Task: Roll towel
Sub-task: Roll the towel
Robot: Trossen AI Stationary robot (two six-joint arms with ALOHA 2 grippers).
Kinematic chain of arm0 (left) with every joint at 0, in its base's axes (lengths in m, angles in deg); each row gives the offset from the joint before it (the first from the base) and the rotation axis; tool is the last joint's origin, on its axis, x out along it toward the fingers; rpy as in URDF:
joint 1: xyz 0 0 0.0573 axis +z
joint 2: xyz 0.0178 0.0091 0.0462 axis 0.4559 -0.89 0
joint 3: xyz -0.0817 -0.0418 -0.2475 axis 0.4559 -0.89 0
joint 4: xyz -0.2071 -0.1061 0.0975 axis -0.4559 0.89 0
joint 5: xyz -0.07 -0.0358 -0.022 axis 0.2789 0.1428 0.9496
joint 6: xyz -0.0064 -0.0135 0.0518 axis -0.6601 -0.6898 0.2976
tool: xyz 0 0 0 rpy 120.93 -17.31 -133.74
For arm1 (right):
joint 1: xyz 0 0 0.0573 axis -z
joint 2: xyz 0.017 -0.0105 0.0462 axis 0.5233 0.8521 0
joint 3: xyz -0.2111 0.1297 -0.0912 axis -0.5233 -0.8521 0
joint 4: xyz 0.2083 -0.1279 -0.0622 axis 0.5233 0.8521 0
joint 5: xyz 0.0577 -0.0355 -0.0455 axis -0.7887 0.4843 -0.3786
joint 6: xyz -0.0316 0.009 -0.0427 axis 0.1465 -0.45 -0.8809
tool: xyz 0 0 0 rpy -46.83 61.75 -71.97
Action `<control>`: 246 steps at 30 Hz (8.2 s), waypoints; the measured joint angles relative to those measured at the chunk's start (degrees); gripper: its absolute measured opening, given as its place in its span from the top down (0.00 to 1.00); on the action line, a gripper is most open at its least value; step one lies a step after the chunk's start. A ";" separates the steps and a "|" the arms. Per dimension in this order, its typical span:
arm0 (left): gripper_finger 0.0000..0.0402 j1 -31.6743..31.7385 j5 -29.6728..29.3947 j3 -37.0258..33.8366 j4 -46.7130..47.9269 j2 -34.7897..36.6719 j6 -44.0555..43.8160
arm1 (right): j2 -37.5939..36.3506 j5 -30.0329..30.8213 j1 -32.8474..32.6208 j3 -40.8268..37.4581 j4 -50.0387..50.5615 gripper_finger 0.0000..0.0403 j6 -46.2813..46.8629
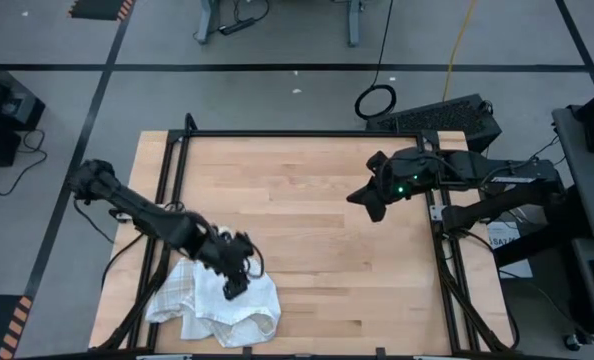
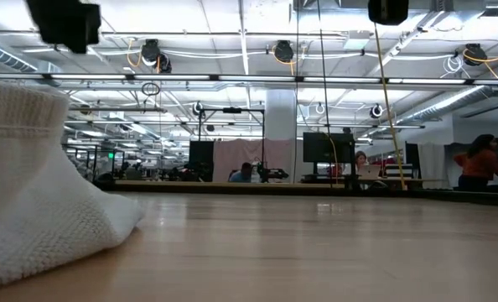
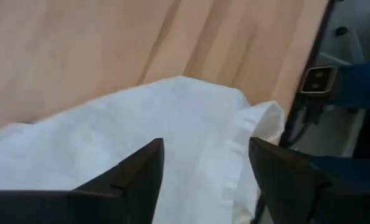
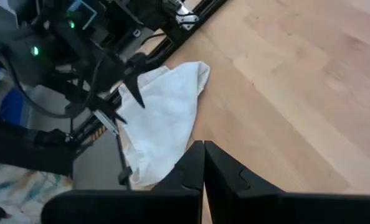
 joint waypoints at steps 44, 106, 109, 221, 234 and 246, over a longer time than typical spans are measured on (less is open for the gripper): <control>0.99 2.81 -21.99 14.82 -7.38 -7.02 25.42 | 0.79 -1.00 2.54 0.00 0.30 1.00 -7.80; 0.97 28.21 -16.12 31.55 -8.12 -3.69 35.08 | 9.83 8.72 0.35 0.00 -14.60 0.96 -8.83; 0.96 28.19 -15.99 31.55 -7.02 -3.69 34.74 | 8.01 6.90 1.94 -0.02 -13.03 0.97 -9.11; 0.96 28.93 -25.31 17.45 -33.68 -14.88 33.88 | 1.34 -22.52 24.37 -0.02 -20.34 0.99 8.27; 0.97 31.45 -4.32 17.48 -23.14 0.28 39.03 | 1.29 -35.98 24.68 -0.02 -19.23 0.99 4.97; 0.97 34.68 26.58 17.52 -25.18 6.04 35.54 | 1.29 -38.82 22.29 -0.02 -16.20 0.99 -1.94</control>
